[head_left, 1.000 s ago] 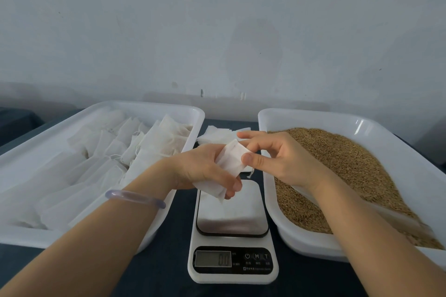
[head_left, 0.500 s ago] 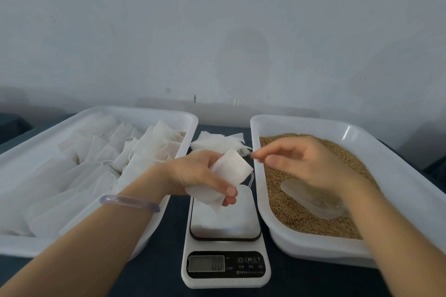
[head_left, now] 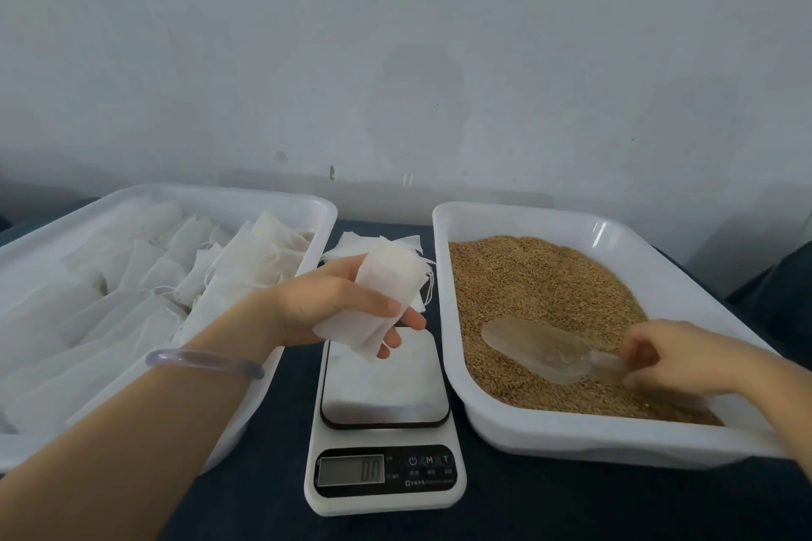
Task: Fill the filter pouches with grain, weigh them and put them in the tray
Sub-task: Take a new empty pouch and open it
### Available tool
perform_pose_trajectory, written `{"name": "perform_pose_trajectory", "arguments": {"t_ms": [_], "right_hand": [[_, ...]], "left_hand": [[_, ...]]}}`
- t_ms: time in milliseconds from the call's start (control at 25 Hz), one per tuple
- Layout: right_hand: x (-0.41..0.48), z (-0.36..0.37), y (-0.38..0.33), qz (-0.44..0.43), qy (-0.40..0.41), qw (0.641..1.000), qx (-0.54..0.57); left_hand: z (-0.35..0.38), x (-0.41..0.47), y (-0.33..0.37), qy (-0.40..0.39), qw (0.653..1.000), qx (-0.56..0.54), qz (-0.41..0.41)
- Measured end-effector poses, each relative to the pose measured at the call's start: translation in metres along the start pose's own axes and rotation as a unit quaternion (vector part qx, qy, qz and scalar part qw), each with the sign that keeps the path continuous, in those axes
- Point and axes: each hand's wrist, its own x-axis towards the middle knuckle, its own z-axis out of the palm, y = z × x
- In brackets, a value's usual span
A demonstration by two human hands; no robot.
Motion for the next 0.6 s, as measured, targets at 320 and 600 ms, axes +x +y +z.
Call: {"name": "perform_pose_trajectory", "arguments": {"t_ms": [320, 600], "right_hand": [[0.032, -0.027, -0.030, -0.008, 0.126, 0.992, 0.009], [0.058, -0.001, -0.062, -0.068, 0.095, 0.993, 0.008]], "left_hand": [[-0.001, 0.005, -0.002, 0.029, 0.999, 0.024, 0.002], [-0.002, 0.007, -0.003, 0.042, 0.999, 0.027, -0.006]]}}
